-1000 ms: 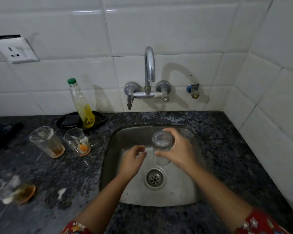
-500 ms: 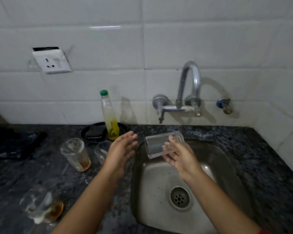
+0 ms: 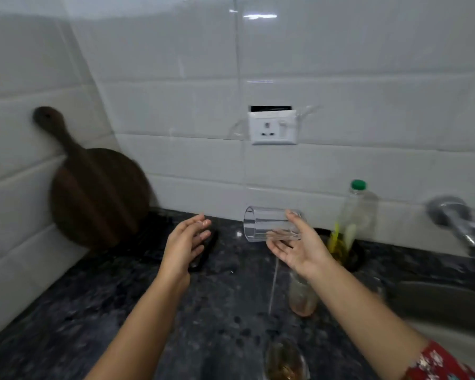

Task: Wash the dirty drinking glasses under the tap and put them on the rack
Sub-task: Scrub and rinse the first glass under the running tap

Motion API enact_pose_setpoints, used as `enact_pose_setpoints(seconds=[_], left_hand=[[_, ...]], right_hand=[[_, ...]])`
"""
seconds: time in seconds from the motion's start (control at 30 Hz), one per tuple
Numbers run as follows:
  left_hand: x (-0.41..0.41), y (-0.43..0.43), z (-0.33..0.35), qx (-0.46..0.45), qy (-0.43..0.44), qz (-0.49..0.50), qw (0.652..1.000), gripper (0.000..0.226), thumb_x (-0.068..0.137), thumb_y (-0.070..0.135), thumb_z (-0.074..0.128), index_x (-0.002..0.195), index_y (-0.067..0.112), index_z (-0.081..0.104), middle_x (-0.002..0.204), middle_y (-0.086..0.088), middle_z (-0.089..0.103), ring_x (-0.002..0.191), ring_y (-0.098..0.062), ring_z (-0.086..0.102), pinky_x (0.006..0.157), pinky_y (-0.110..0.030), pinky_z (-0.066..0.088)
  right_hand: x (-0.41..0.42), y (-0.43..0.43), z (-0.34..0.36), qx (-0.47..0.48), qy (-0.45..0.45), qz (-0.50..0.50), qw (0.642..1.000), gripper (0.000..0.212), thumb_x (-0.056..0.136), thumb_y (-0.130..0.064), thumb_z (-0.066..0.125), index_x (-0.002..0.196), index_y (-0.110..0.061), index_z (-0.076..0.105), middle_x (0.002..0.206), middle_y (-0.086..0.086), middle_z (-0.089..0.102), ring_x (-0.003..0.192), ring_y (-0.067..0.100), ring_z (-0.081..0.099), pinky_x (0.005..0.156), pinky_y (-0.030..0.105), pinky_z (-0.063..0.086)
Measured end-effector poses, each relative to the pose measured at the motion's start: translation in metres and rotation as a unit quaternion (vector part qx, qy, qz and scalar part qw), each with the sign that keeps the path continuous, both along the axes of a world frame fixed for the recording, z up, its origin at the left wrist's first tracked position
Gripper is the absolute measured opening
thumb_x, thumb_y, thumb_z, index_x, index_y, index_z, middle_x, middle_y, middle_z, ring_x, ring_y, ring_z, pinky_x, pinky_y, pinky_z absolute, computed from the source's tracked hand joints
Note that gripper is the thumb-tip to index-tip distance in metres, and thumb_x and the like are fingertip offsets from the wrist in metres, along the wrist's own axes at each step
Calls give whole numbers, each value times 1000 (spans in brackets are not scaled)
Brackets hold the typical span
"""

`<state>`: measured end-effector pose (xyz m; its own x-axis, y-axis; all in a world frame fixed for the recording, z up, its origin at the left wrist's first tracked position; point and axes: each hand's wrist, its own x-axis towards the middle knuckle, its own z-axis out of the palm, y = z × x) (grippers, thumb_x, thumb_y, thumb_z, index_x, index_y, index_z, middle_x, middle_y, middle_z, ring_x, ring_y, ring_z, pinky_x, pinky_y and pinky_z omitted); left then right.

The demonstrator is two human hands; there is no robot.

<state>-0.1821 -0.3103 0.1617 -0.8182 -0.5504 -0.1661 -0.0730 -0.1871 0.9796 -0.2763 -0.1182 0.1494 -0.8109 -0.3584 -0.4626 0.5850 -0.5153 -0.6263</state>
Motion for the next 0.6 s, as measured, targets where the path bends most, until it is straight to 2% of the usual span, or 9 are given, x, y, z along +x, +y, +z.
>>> enact_pose_setpoints(seconds=[0.07, 0.13, 0.2, 0.33, 0.47, 0.53, 0.6], left_hand=[[8, -38, -12, 8, -10, 30, 999, 19, 99, 19, 48, 113, 24, 60, 115, 4, 68, 107, -14, 62, 100, -36, 42], [14, -70, -23, 23, -17, 65, 997, 22, 100, 19, 47, 117, 20, 59, 115, 2, 67, 107, -14, 61, 93, -33, 44], [17, -97, -34, 35, -26, 92, 995, 24, 100, 18, 47, 121, 18, 59, 115, 1, 66, 103, -13, 61, 88, -31, 44], [19, -134, -58, 47, -43, 125, 990, 18, 99, 21, 50, 113, 22, 62, 112, 5, 67, 99, -8, 61, 98, -35, 40], [13, -153, -80, 58, -55, 144, 986, 17, 99, 21, 51, 112, 22, 61, 112, 5, 67, 101, -9, 61, 94, -33, 40], [10, -159, -87, 56, -62, 148, 986, 16, 98, 22, 52, 111, 23, 62, 113, 5, 66, 98, -6, 60, 94, -33, 40], [7, -163, -94, 55, -68, 150, 985, 15, 98, 23, 53, 110, 24, 62, 114, 6, 65, 96, -6, 60, 97, -34, 40]], right_hand=[[-13, -44, -6, 46, 29, 23, 998, 24, 83, -25, 70, 96, -9, 57, 94, 20, 61, 97, 30, 62, 81, 41, 53], [-27, -88, -14, 84, 72, 41, 993, 38, 81, -24, 73, 110, -11, 52, 95, 16, 62, 92, 27, 63, 75, 39, 55], [-40, -129, -23, 128, 120, 54, 983, 53, 79, -23, 74, 121, -15, 44, 106, 14, 61, 92, 25, 63, 70, 37, 54], [-61, -198, -38, 214, 230, 72, 947, 55, 79, -14, 74, 118, -20, 36, 126, 10, 51, 94, 22, 61, 67, 30, 53], [-80, -251, -55, 301, 354, 94, 880, 62, 77, -12, 76, 122, -18, 35, 124, 8, 49, 98, 22, 55, 62, 22, 47], [-88, -270, -62, 334, 406, 106, 844, 66, 74, -11, 78, 125, -16, 36, 121, 5, 48, 99, 20, 52, 71, 26, 50], [-92, -286, -68, 355, 456, 127, 806, 68, 74, -12, 79, 127, -16, 37, 118, 2, 48, 101, 17, 50, 78, 26, 45]])
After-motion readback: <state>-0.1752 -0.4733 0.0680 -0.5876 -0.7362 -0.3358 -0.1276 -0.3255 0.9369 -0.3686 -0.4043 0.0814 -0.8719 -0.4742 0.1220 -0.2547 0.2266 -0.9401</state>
